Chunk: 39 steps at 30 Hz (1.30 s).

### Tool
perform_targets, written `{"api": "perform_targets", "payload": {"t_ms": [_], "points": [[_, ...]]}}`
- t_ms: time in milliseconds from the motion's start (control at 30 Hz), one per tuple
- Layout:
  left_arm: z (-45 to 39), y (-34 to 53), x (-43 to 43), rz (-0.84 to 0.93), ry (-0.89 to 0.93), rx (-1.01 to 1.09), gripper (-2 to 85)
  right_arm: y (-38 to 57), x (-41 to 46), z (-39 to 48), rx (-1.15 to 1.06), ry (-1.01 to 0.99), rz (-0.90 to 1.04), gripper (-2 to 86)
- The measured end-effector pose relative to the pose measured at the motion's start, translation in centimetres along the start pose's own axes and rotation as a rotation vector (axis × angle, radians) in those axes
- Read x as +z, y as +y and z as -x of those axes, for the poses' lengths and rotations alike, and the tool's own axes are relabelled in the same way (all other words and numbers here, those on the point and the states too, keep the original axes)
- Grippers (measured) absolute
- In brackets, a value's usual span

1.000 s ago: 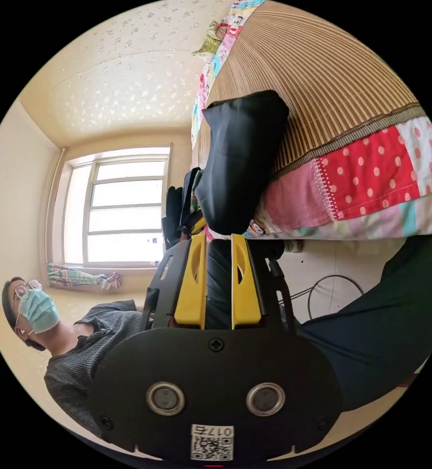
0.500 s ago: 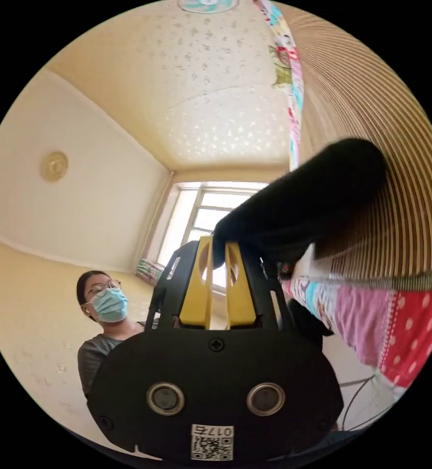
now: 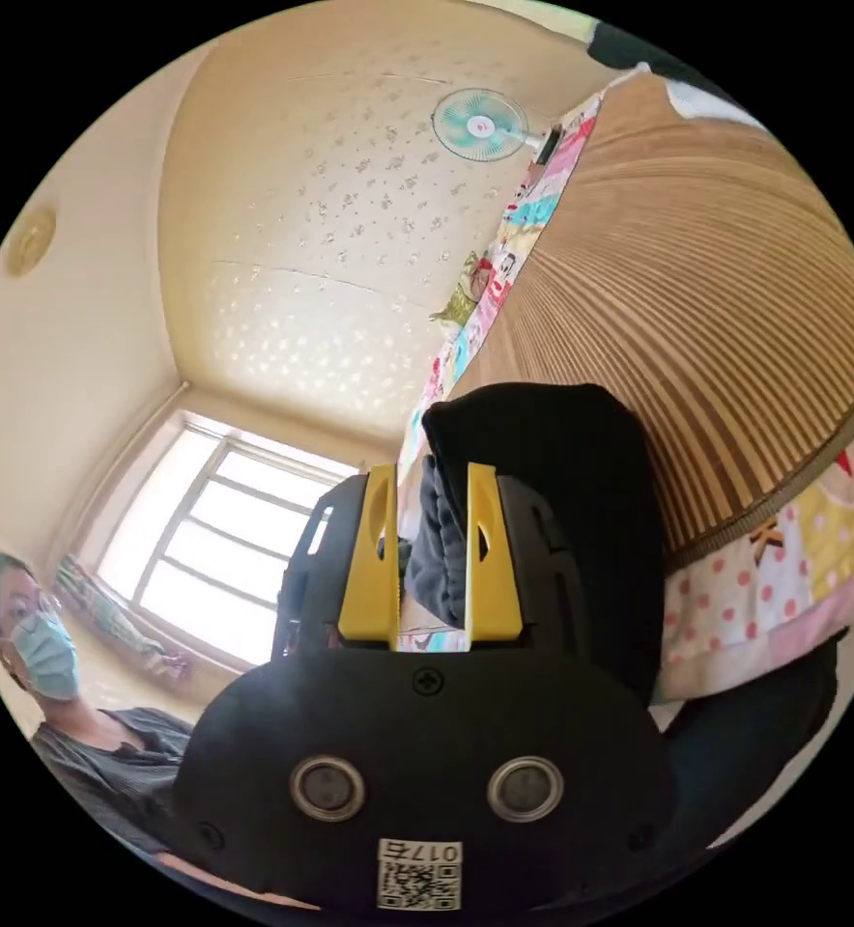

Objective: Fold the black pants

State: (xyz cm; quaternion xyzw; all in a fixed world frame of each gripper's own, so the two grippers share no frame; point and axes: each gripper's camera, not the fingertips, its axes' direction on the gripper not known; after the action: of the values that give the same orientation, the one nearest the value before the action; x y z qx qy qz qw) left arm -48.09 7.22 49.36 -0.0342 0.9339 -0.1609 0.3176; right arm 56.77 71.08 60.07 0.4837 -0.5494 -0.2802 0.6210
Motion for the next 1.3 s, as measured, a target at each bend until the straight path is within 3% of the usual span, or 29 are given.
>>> {"api": "perform_targets", "payload": {"t_ms": [100, 167, 300, 567, 667, 833, 900, 1100, 1300], "points": [[0.0, 1.1, 5.8, 0.108, -0.007, 0.003, 13.6, 4.9, 1.2, 6.9, -0.303, 0.291, -0.047, 11.0], [0.3, 1.5, 9.0, 0.164, 0.011, 0.001, 13.6, 6.8, 3.5, 8.7, -0.403, 0.285, 0.040, 10.6], [0.3, 1.4, 11.4, 0.202, 0.004, 0.011, 13.6, 9.6, 10.5, 5.6, -0.305, 0.343, 0.296, 12.5], [-1.3, 2.8, 11.3, 0.204, -0.155, 0.066, 13.6, 10.2, 16.9, 0.8, -0.127, 0.412, 0.377, 13.3], [-0.6, 3.7, 11.1, 0.184, -0.129, 0.043, 13.6, 10.1, 17.9, 2.2, -0.164, 0.483, 0.375, 13.0], [0.6, 4.7, 11.2, 0.150, -0.105, -0.003, 13.6, 13.6, 20.8, 2.6, -0.318, 0.778, 0.441, 14.2], [0.8, 4.9, 11.6, 0.157, -0.110, -0.005, 13.6, 14.3, 20.5, 2.0, -0.311, 0.800, 0.430, 14.8], [0.6, 5.6, 13.2, 0.168, -0.107, -0.006, 13.6, 15.1, 18.2, 1.5, -0.350, 0.584, 0.398, 14.5], [-0.4, 6.6, 15.2, 0.180, -0.114, 0.007, 13.6, 14.3, 19.4, -1.8, -0.323, 0.591, 0.531, 13.6]]}}
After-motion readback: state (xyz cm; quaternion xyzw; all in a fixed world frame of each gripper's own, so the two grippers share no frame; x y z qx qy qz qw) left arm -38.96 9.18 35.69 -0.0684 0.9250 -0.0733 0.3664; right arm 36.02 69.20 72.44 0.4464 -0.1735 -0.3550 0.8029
